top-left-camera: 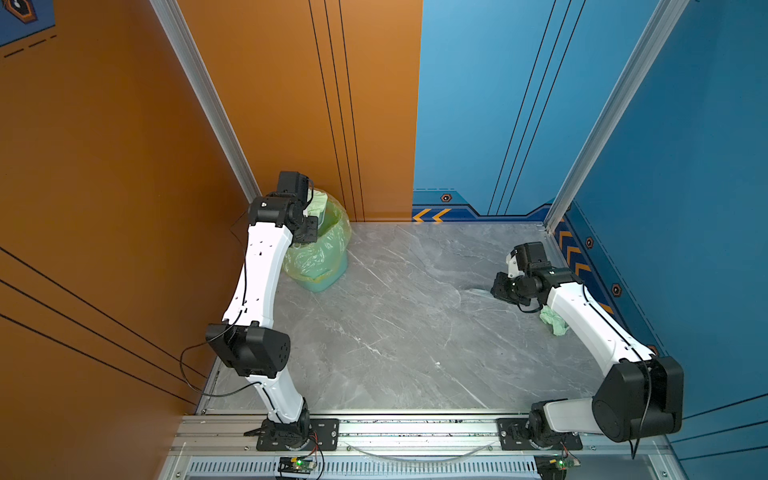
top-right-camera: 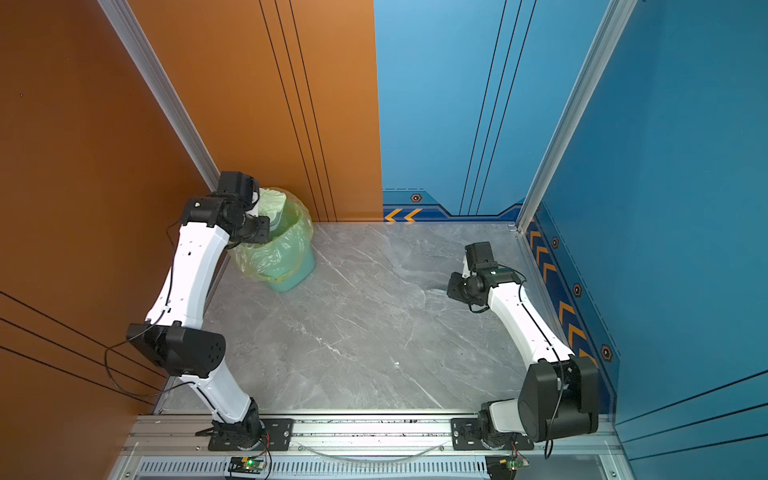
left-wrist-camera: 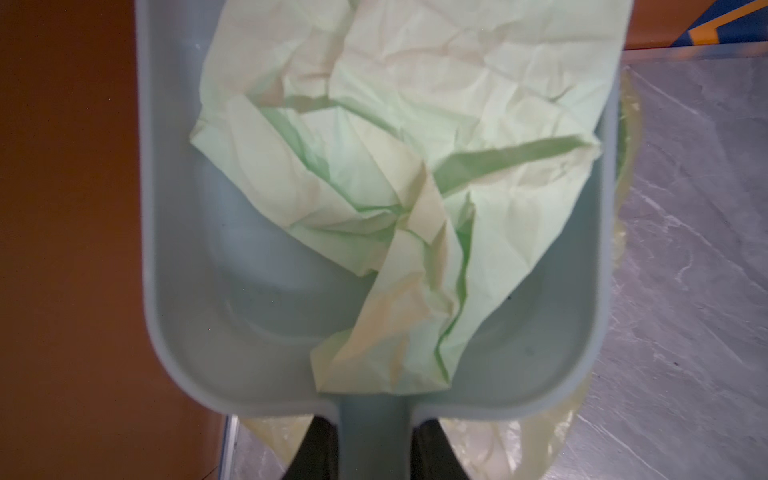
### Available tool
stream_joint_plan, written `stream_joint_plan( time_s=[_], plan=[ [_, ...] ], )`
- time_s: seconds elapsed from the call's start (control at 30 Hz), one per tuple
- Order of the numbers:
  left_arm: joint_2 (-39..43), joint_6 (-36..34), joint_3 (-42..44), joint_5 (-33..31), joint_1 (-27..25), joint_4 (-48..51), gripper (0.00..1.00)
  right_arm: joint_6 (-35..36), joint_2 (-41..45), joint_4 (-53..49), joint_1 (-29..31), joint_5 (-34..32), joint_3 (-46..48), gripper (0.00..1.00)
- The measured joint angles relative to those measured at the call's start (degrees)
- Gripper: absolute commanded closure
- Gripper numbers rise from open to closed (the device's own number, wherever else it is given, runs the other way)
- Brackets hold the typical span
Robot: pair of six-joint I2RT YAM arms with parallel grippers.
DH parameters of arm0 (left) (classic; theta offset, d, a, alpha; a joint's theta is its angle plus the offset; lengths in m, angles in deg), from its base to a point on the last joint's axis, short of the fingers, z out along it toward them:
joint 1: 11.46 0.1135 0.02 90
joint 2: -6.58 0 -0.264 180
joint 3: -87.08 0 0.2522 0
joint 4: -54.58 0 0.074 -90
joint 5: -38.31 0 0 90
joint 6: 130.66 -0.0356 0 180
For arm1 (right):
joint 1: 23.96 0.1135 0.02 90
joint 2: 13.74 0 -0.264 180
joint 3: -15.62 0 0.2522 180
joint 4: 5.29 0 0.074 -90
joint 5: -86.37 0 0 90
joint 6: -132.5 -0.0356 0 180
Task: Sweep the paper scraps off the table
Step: 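Carry the dustpan with the green scrap to the bin with the left gripper, then tip the dustpan over the bin opening with the left gripper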
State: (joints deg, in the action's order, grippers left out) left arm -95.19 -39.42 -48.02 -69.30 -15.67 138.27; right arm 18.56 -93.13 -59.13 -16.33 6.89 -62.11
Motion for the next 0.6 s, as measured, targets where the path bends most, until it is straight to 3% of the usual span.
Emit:
stream_joint_plan(
  time_s=[0.47,0.6],
  plan=[
    [-1.5,-15.5,-1.1,-27.2,-5.9,3.2,1.00,-0.1,-3.2,0.1,2.4,-0.1,-1.5,1.00],
    [-2.7,-19.0,-1.6,-32.0,-6.9,3.2,1.00,-0.1,-3.2,0.1,2.8,-0.2,-1.5,1.00]
  ],
)
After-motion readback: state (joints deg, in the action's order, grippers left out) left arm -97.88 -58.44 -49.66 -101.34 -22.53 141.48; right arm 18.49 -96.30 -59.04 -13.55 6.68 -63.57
